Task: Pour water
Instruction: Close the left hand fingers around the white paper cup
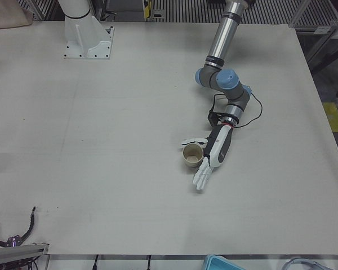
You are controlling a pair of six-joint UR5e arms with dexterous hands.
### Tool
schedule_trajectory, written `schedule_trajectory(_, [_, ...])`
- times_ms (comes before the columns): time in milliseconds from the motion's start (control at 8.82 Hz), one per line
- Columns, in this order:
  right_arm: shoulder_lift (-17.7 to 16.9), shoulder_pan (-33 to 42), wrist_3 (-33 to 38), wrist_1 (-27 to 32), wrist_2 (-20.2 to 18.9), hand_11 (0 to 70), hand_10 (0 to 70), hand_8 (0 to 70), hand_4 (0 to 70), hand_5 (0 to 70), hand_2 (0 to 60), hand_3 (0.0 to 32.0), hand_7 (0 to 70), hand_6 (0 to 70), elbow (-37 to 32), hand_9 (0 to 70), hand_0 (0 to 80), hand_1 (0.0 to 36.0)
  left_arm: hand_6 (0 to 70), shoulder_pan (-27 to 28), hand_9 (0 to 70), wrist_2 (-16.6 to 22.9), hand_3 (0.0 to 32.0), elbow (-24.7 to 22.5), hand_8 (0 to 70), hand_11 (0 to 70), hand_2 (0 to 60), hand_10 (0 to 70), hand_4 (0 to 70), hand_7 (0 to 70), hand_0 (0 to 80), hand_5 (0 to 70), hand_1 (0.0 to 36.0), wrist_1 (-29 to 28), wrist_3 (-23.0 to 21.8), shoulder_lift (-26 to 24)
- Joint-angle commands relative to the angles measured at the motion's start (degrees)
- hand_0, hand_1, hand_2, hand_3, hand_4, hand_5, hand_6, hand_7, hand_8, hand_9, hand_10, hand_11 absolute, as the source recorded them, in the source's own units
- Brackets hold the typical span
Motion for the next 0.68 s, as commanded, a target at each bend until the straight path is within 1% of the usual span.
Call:
schedule_trajectory(0, [-0.1,0.1,0.0,0.0,0.0,0.0,0.0,1.2,5.0,2.7,4.0,0.0,0.2,1.6,-0.1,1.4,42.7,8.3,1.8,-0.1,1.2,-0.3,0.0,-0.7,0.0,4.3,11.2,1.8,12.0,13.1,50.0,24.5,17.8,0.9,-0.1,0.1])
schedule_trajectory(113, [-0.1,0.0,0.0,-0.1,0.0,0.0,0.0,1.3,5.0,2.7,4.0,0.0,0.2,1.6,-0.2,1.6,42.8,8.3,2.6,-0.1,1.6,-0.4,0.0,-0.7,0.0,4.3,10.0,1.9,14.3,15.4,49.6,29.4,16.4,0.9,-0.2,0.1])
schedule_trajectory(227, [0.0,0.0,0.0,-0.1,0.0,0.0,0.0,1.3,5.0,2.7,4.0,0.0,0.3,1.6,-0.2,1.6,42.8,8.4,2.0,-0.1,1.2,-0.4,0.0,-0.6,0.0,5.2,18.5,2.6,17.4,13.0,47.4,31.4,15.3,1.4,-0.5,0.1])
schedule_trajectory(340, [0.0,0.0,0.0,0.0,0.0,0.0,0.0,1.3,5.0,2.8,3.8,0.0,0.2,1.6,-0.2,1.5,42.9,8.4,2.0,-0.1,1.6,-0.5,0.0,-0.7,0.0,5.8,42.0,3.2,22.0,11.2,42.4,33.5,15.6,1.7,-0.7,0.1])
schedule_trajectory(453, [0.0,0.0,0.0,0.0,0.0,0.0,0.0,1.2,5.1,2.9,3.8,0.0,0.2,1.6,-0.2,1.3,42.9,8.4,2.0,-0.2,2.4,-0.5,0.0,-0.6,0.0,6.9,60.0,4.0,24.6,9.6,37.0,38.5,22.2,1.8,-0.7,0.1])
schedule_trajectory(567, [0.0,0.1,0.0,-0.1,0.0,0.0,0.0,1.2,5.2,3.1,4.0,0.0,0.4,1.7,-0.2,1.4,43.0,8.5,1.9,-0.4,2.5,-0.5,0.0,-0.7,0.0,7.8,60.0,4.4,22.8,8.6,32.0,41.9,28.4,2.0,-0.7,0.2])
